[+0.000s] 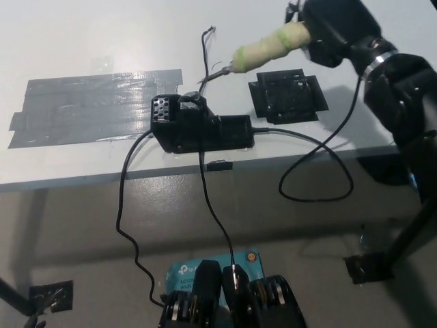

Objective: The robot uses its right hand to grab and lift the soldering gun kept on the middle of the table and puts it in its base

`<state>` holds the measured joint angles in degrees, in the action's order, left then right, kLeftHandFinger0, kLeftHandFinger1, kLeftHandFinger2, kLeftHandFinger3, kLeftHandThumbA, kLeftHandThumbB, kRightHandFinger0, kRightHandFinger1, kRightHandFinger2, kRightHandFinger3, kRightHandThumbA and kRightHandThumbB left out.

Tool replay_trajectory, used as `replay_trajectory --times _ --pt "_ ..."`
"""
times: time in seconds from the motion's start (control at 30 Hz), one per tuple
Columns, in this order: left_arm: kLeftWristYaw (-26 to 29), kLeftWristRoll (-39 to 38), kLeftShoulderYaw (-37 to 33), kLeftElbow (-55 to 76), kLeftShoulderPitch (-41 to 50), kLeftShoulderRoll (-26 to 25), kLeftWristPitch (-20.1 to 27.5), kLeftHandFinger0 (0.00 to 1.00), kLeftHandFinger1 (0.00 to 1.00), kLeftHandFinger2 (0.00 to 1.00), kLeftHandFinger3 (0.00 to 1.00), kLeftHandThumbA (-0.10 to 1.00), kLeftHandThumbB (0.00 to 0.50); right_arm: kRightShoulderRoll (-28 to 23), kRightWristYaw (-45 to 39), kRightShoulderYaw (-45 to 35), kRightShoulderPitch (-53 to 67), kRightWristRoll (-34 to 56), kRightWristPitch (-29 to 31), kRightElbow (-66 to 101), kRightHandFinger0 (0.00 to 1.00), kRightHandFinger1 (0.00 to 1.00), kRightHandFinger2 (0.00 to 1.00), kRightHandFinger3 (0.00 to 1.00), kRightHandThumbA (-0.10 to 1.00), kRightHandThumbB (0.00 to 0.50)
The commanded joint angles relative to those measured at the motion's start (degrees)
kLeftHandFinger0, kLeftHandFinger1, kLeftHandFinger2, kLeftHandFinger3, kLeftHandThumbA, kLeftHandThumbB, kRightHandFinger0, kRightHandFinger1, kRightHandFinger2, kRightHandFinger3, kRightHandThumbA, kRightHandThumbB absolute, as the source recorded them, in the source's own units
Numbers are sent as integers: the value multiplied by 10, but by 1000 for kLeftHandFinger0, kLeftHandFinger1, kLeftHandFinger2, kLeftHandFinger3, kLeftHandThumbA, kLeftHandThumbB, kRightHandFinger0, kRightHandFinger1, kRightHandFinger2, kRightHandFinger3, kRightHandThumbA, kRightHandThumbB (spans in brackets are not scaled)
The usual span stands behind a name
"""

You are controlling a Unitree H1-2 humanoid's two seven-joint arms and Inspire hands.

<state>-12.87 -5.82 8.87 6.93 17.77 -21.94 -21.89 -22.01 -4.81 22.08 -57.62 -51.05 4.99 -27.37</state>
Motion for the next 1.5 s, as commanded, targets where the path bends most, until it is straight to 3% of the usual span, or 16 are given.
replay_trajectory --times 0.0,0.03,0.13,0.2,0.33,0.43,0.57,0.63,0.73,0.8,0.9,0.97,1.03,1.13,1.23,1.47 --pt "-2 1 2 12 2 -11 2 1000 1000 1000 1000 1000 499 -16 -1 -6 -26 2 -5 17 0 17 443 387 -100 1" --pt "-2 0 3 16 3 -11 -1 1000 1000 1000 1000 1000 496 -16 2 -4 -24 1 -1 17 0 18 442 393 -100 21" --pt "-2 -1 3 13 1 -10 -2 1000 1000 1000 1000 1000 489 -20 -9 6 -21 -5 1 22 0 16 462 402 -100 10" --pt "-3 0 2 10 4 -10 4 1000 1000 1000 1000 1000 500 -19 -16 7 -15 -1 -1 26 0 1 433 323 -100 13" --pt "-3 0 1 11 6 -9 8 1000 1000 1000 1000 1000 500 -15 4 5 -5 8 10 16 0 5 436 274 -100 0" --pt "-1 3 0 14 4 -8 9 1000 1000 1000 1000 1000 500 -11 14 8 -12 4 14 5 0 8 453 378 -100 1" --pt "0 7 -2 18 0 -11 -1 1000 1000 1000 1000 1000 467 -5 0 11 -18 0 -1 9 0 0 394 350 -100 0" --pt "-2 3 -1 10 -1 -11 5 1000 1000 1000 1000 1000 500 -1 -2 7 -15 5 -7 8 0 0 395 315 -100 0" --pt "-4 -2 1 14 -2 -10 1 1000 1000 1000 1000 1000 500 2 -10 0 -5 14 -17 14 0 133 550 419 -100 0" --pt "-3 0 0 16 -2 -10 0 1000 1000 1000 1000 1000 500 -6 7 12 -3 -7 -7 12 0 230 652 484 -100 31" --pt "-4 1 -1 13 -4 -12 2 1000 1000 1000 1000 1000 500 -8 4 16 -3 -15 -10 12 0 266 666 422 -100 5" --pt "-4 6 -3 11 -5 -14 7 1000 1000 1000 1000 1000 500 -7 -2 14 -3 -12 -15 14 0 246 621 290 -100 0" --pt "-5 3 -3 20 -3 -14 0 1000 1000 1000 1000 1000 500 2 -9 7 -3 -2 -24 17 0 196 581 257 -100 0" --pt "-3 3 -4 21 -3 -12 -2 1000 1000 1000 1000 1000 500 8 7 5 -7 0 -20 6 0 151 568 440 -100 16" --pt "-3 4 -5 23 -2 -11 -3 1000 1000 1000 1000 1000 488 12 7 5 -5 -1 -28 8 0 135 567 499 -100 26" --pt "-1 2 -3 25 -2 -9 -4 1000 1000 1000 1000 1000 500 24 38 14 -15 -19 -28 -8 0 36 480 337 -100 35"
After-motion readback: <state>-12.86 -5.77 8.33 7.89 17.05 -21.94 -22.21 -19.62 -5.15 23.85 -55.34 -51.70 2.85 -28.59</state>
